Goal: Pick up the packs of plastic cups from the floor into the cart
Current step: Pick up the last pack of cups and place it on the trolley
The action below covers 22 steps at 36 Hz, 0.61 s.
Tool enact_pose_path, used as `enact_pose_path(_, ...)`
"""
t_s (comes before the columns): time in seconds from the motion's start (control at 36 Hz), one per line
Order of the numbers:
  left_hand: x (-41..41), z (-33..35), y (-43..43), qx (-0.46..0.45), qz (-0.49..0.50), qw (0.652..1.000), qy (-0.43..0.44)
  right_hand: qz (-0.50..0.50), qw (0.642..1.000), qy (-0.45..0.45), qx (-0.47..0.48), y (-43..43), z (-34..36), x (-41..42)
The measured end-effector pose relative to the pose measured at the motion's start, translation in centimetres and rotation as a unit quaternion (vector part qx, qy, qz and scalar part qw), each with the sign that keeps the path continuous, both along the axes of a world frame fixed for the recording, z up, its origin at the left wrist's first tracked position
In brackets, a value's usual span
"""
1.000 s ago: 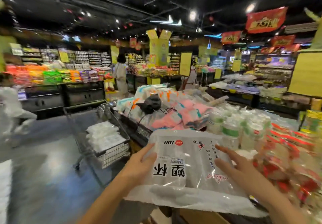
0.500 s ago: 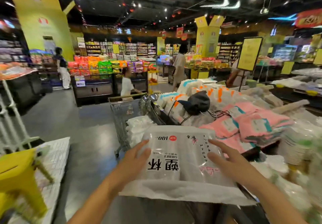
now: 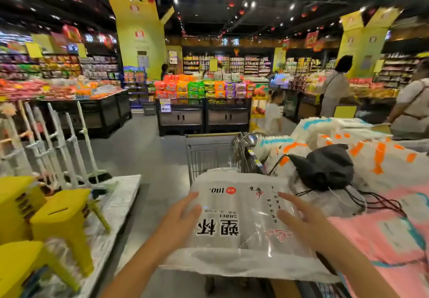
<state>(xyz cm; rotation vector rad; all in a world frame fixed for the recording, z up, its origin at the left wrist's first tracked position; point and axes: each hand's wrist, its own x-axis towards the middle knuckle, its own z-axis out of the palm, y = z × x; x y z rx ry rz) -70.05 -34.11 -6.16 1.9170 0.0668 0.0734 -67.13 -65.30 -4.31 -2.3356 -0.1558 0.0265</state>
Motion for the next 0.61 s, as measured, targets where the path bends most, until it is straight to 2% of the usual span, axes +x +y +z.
enact_pose_path(0.19,9.3,-1.4,3.4,-0.02,0.025,0.999,0.01,0.037,0.999,0.022,-0.016,3.7,-1.2,11.4)
enact_pose_path(0.47,24.8,-2.2,8.8,0.011,0.036,0.999,0.005,0.035,0.998,0.045,-0.015,9.8,-2.0,27.0)
enact_pose_path(0.61,30.9,-3.1,10.4,-0.01,0.028,1.0,0.009,0.029,0.997,0.064,-0.023,11.6,-2.6,33.1)
